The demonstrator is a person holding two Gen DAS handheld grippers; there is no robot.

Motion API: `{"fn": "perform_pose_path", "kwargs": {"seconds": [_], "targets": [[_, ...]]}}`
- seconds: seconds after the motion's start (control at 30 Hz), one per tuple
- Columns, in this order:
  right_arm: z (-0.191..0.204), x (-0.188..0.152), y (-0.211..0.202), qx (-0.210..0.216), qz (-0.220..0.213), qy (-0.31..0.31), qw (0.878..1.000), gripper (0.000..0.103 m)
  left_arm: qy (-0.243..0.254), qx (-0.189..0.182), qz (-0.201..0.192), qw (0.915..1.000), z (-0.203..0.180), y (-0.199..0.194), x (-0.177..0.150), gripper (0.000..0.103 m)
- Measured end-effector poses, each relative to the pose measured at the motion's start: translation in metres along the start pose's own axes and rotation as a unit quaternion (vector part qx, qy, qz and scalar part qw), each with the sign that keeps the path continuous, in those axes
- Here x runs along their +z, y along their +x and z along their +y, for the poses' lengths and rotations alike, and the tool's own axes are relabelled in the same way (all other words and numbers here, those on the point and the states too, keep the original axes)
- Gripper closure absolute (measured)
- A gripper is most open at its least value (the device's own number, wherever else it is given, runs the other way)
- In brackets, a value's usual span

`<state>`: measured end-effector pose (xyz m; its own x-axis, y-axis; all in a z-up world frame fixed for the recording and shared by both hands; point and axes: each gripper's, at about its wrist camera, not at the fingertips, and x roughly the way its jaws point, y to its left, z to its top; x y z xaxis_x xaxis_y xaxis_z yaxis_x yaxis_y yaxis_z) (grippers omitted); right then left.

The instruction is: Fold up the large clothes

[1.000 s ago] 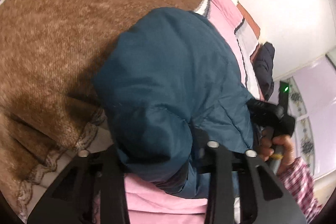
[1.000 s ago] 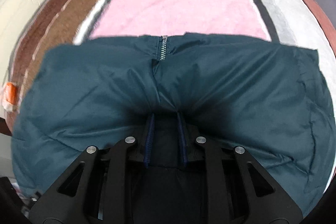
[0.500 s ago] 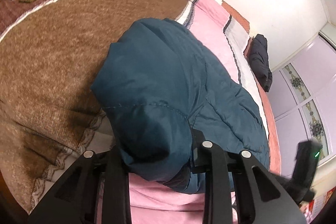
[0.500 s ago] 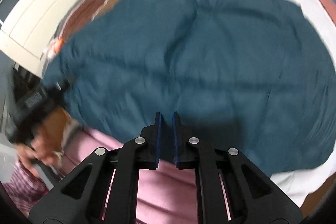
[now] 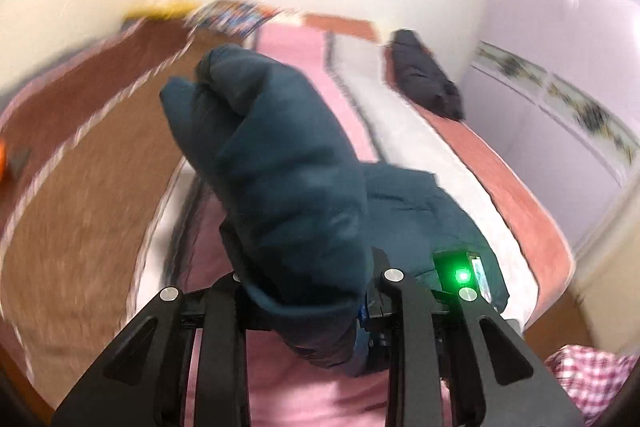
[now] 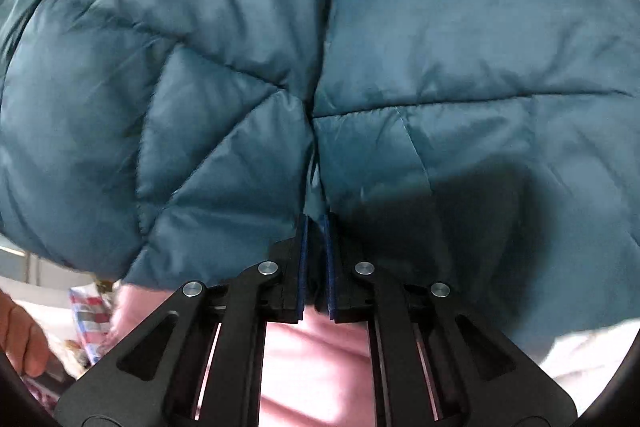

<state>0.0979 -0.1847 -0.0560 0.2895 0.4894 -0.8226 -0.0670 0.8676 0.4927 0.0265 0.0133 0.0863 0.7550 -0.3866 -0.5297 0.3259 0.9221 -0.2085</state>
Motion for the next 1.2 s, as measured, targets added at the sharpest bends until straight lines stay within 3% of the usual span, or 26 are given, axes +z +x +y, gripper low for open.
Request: {"fn": "perform_pose_path", "kwargs": {"seconds": [0.07, 0.13, 0.23, 0.3, 0.37, 0.5, 0.67, 0.83, 1.0, 1.07, 1.2], "targets": [[-0.001, -0.010, -0.034, 0.010, -0.046, -0.006, 0.999, 0.096, 0.031, -0.009, -0.006, 0.9995, -0.020, 0.000, 0.005, 0.076], [-0.020, -0.017, -0.076, -0.007, -0.101, 0.002, 0.995, 0.096, 0.055, -0.021, -0.005, 0.9983, -0.041, 0.003, 0.008, 0.076], [-0.077, -0.026, -0.114, -0.043, -0.149, 0.068, 0.986, 0.095, 0.093, -0.031, -0.006, 0.9952, -0.066, 0.007, 0.006, 0.076], [-0.113, -0.028, -0.116, -0.053, -0.145, 0.124, 0.980, 0.090, 0.120, -0.046, -0.001, 0.9917, -0.087, 0.014, 0.003, 0.076], [-0.148, -0.027, -0.103, -0.030, -0.121, 0.164, 0.979, 0.091, 0.142, -0.059, 0.007, 0.9881, -0.103, 0.021, -0.001, 0.076], [-0.160, -0.017, -0.080, -0.002, -0.107, 0.177, 0.978, 0.091, 0.189, -0.086, 0.034, 0.9775, -0.142, 0.044, -0.009, 0.076], [-0.172, -0.017, -0.081, 0.039, -0.105, 0.190, 0.975, 0.092, 0.222, -0.107, 0.074, 0.9664, -0.177, 0.085, -0.029, 0.076], [-0.201, -0.039, -0.105, 0.110, -0.120, 0.247, 0.955, 0.092, 0.252, -0.117, 0.115, 0.9537, -0.200, 0.117, -0.059, 0.075], [-0.217, -0.061, -0.146, 0.093, -0.158, 0.257, 0.949, 0.092, 0.255, -0.124, 0.144, 0.9482, -0.198, 0.131, -0.069, 0.071], [-0.222, -0.070, -0.163, 0.076, -0.175, 0.258, 0.947, 0.091, 0.259, -0.127, 0.151, 0.9456, -0.201, 0.134, -0.070, 0.064], [-0.226, -0.088, -0.194, 0.061, -0.205, 0.259, 0.942, 0.090, 0.231, -0.167, 0.170, 0.9432, -0.203, 0.127, -0.055, 0.037]]}}
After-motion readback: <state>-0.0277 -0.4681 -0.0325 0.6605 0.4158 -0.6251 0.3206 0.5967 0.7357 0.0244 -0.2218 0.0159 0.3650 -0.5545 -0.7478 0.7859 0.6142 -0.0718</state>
